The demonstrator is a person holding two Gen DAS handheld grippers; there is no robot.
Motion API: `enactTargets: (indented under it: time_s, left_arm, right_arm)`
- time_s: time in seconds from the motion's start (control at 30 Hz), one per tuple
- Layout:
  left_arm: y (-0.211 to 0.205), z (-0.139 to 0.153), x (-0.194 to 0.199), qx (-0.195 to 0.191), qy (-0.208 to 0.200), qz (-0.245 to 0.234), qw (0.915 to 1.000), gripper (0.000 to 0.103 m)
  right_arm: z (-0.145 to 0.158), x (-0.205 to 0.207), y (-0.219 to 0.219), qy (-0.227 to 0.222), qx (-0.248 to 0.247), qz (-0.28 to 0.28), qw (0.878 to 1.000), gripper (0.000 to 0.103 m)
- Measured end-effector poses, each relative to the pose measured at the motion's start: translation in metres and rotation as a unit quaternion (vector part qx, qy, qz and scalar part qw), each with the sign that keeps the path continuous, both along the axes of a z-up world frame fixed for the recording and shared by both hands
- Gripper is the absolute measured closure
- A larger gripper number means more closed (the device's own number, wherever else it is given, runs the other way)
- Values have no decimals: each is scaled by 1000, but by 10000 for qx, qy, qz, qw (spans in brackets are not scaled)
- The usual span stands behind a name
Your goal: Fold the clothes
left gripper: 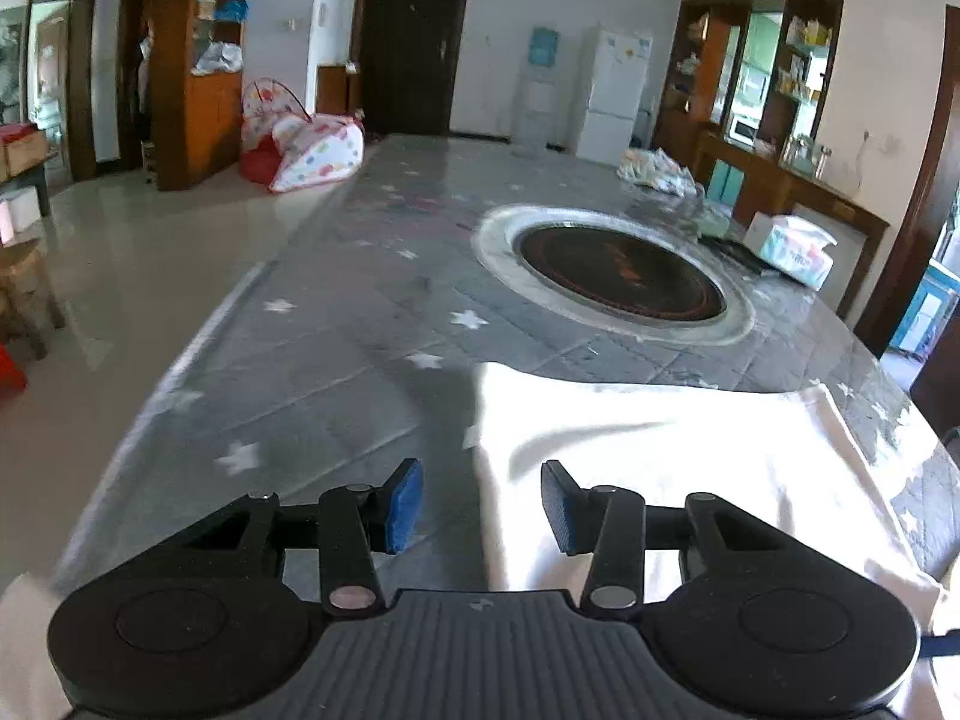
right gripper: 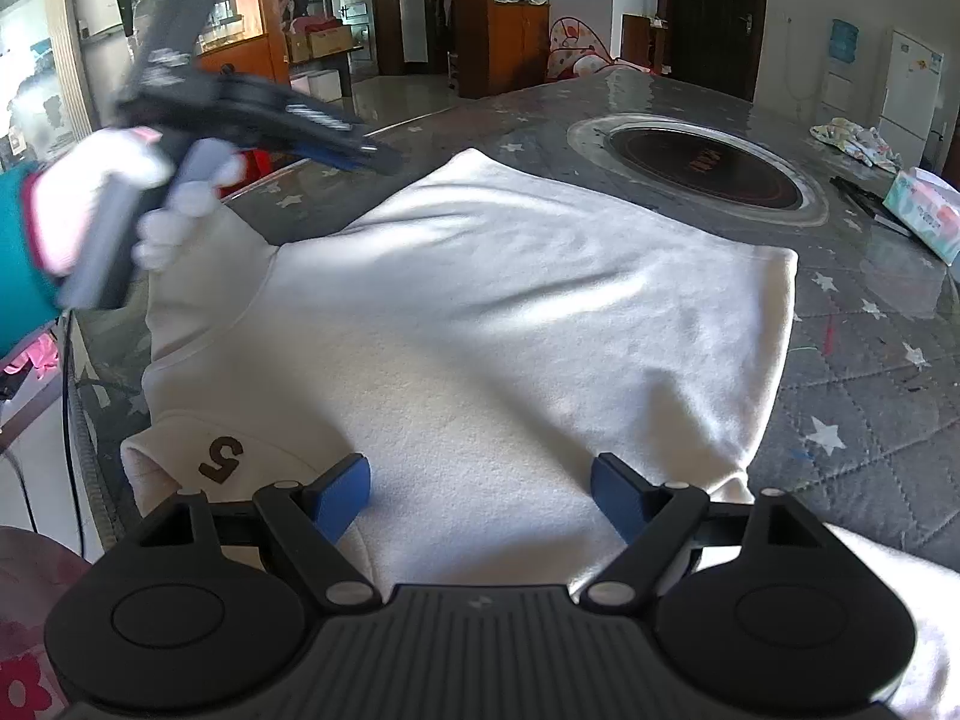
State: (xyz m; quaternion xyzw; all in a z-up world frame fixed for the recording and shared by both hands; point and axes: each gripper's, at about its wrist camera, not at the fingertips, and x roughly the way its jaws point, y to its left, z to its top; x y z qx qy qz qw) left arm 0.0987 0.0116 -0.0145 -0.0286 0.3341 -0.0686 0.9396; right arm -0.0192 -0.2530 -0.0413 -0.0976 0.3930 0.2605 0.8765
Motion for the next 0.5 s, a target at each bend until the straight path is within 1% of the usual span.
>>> enactTargets:
  time_s: [0.13,0.2,0.3,0.43,0.5]
  left_arm:
    - [-7,-7,18,150,79,46,9998,57]
    - [-10,-10,28,226,119,68,9997,54]
    - [-15,-15,42,338,178,103,9992,54]
    - [-22,-21,60,489,258,148,9984,49]
    - [-24,-22,64,516,268,166,9982,49]
  right_arm:
    - [0,0,-1,6,25,23,10000,19]
    - [0,0,-1,5,43,24,10000,19]
    - [0,-1,-2,-2,58,25,10000,19]
    - [-1,-1,-2,-16,80,28,10000,18]
    - [-1,-2,-3,-26,86,27,10000,18]
